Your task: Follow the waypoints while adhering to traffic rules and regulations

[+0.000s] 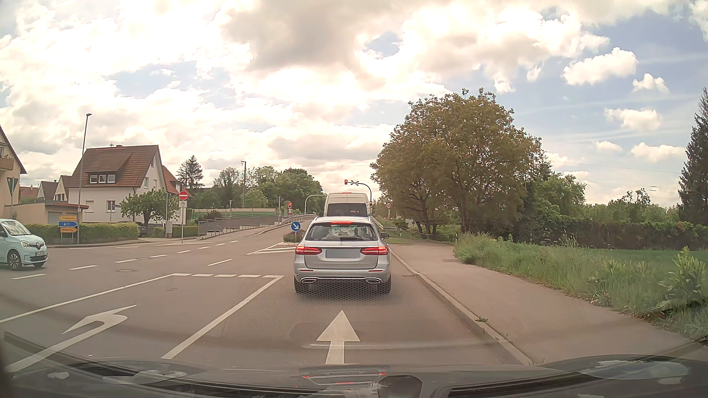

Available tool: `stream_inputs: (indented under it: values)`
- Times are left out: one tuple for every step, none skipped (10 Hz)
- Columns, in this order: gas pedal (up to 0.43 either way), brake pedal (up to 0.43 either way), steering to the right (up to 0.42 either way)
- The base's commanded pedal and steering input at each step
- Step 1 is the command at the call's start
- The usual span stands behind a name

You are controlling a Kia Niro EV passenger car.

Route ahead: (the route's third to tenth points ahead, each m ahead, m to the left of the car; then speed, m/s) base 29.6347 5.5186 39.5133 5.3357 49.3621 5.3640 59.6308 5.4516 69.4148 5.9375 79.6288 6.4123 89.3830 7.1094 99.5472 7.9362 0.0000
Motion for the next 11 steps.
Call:
stream_inputs:
  values:
    - [0.0, 0.226, 0.005]
    - [0.0, 0.226, 0.005]
    - [0.0, 0.232, 0.005]
    - [0.0, 0.226, 0.005]
    - [0.0, 0.226, 0.005]
    - [0.0, 0.232, 0.005]
    - [0.0, 0.232, 0.005]
    - [0.0, 0.226, 0.005]
    - [0.0, 0.232, 0.005]
    - [0.0, 0.232, 0.005]
    - [0.0, 0.232, 0.005]
